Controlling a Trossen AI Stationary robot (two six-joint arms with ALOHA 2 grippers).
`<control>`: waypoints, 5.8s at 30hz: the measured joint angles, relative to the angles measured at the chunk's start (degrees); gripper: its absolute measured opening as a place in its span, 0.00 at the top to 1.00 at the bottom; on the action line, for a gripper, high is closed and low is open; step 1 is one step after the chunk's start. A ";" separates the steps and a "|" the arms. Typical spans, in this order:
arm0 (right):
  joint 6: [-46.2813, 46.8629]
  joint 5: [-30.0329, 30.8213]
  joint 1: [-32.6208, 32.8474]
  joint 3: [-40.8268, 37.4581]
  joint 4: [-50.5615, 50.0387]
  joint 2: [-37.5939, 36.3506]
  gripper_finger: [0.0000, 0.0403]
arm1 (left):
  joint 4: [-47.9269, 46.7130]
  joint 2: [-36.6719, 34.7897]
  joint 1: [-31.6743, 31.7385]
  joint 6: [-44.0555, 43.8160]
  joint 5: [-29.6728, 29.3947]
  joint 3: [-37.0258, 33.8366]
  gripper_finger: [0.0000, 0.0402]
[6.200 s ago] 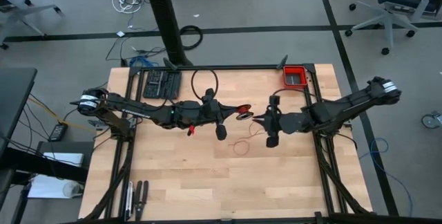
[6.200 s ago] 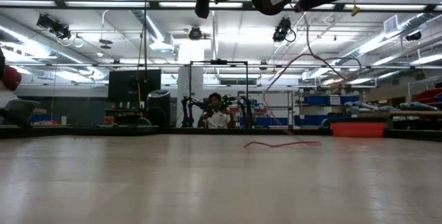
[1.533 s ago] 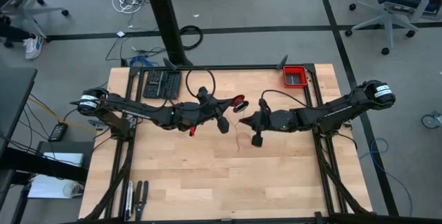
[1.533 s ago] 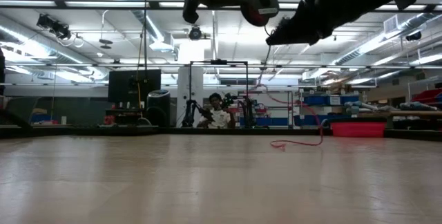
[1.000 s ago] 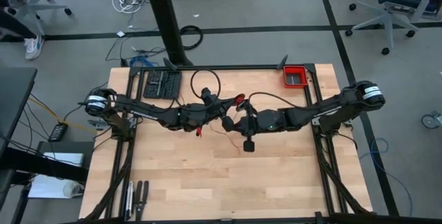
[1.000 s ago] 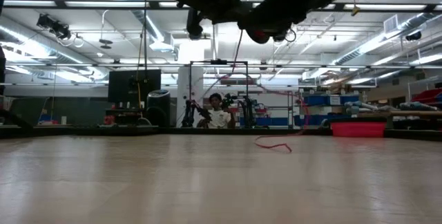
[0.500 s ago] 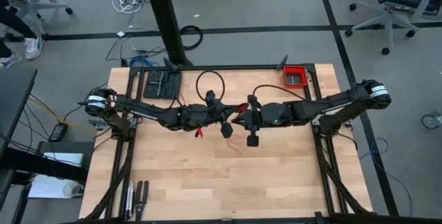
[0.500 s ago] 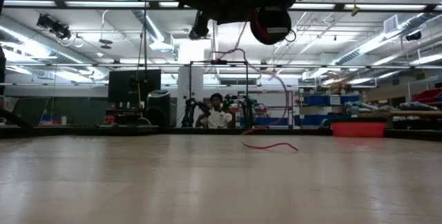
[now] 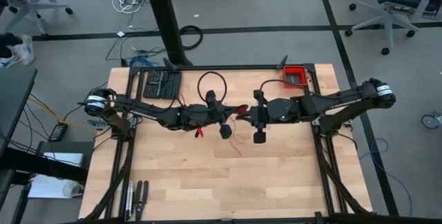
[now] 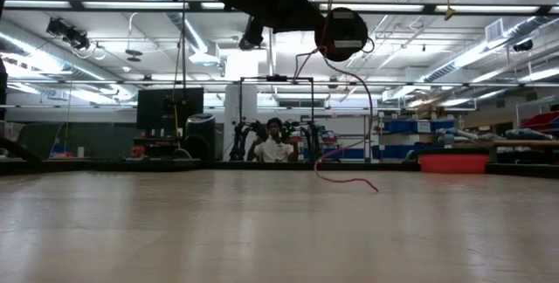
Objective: Coil cords
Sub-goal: Coil the red wire on the black spool
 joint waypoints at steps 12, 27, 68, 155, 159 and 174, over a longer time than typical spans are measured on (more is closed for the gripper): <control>-3.53 -5.01 0.11 0.00 -9.26 -5.24 1.00 | -4.09 -1.63 0.11 5.86 4.37 0.02 1.00; -3.80 -4.67 -2.87 0.04 -14.67 -5.32 0.95 | -9.97 -5.99 0.15 5.32 13.01 0.11 1.00; 24.18 23.30 10.69 -13.97 0.38 5.34 0.81 | -5.03 -6.01 0.13 0.39 11.72 0.15 1.00; 25.59 10.00 21.29 0.09 -24.56 16.94 0.61 | 5.63 -5.64 7.19 -9.06 -6.88 0.15 1.00; 13.39 23.75 22.04 0.09 -25.38 16.94 0.62 | 5.48 -5.64 7.15 -11.03 -6.84 0.15 1.00; -13.85 33.39 8.06 -3.21 -18.78 17.01 0.63 | 5.44 -5.64 3.81 -12.84 -5.90 0.15 1.00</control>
